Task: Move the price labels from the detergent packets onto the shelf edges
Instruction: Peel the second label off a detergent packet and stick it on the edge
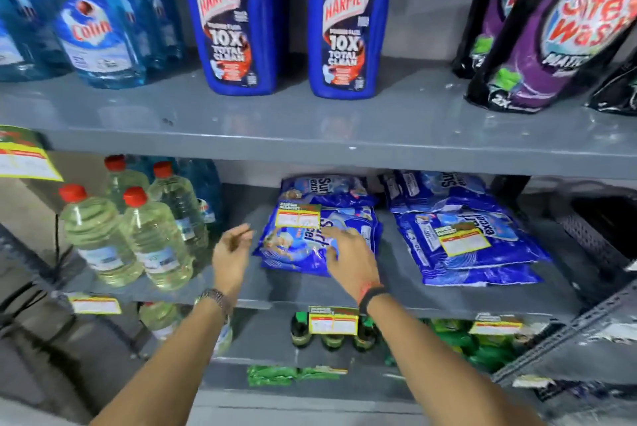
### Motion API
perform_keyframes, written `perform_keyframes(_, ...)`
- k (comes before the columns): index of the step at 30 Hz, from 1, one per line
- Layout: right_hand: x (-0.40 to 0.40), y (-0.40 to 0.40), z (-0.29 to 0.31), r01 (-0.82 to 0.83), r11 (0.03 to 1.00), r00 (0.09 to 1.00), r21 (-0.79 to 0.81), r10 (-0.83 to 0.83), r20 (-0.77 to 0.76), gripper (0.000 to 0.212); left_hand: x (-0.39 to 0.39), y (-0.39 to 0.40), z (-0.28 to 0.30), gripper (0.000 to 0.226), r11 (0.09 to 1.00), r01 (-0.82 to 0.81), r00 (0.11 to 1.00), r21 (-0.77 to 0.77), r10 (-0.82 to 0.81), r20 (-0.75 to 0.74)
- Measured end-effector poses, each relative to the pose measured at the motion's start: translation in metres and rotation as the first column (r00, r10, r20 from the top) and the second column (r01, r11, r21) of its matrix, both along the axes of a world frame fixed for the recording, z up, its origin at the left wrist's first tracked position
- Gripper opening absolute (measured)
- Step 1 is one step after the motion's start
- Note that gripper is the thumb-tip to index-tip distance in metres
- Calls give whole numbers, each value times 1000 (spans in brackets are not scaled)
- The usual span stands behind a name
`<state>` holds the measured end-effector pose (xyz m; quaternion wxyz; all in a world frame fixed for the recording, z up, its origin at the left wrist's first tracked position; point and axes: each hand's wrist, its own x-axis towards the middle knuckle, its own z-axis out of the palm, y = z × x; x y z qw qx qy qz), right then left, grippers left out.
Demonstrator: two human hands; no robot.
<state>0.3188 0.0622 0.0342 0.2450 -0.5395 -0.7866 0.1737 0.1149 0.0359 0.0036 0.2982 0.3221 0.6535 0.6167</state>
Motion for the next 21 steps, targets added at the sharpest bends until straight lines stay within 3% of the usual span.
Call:
perform_keyframes(5, 26, 41, -19, 88, 977, 992, -196, -104, -73, 32, 9, 38, -2, 16, 949, 93, 995, -300, -97, 0)
perform_keyframes(7, 22, 63, -24, 116, 964, 980, -239, -150, -130, 27, 0, 56, -3, 22, 919, 75, 996, -388, -90, -21)
perform_keyframes(9, 14, 82, -28, 141, 943, 950, -301, -215, -228, 24, -5, 71, -5, 32, 918, 51, 992, -393, -91, -85)
perform_keyframes(12, -2, 101, -34, 153, 908, 887, -390, -300, -351, 25, -9, 92, -11, 25, 934, 27, 996, -357, -57, -72)
perform_keyframes(16, -27, 122, -39, 123, 886, 873, -448, -311, -376, 26, -12, 112, -16, 32, 936, 66, 998, -347, -57, 34)
perform_keyframes(21, -51, 140, -48, 176, 849, 874, -497, -367, -318, 28, -20, 126, -27, 25, 936, 96, 993, -338, -69, 92)
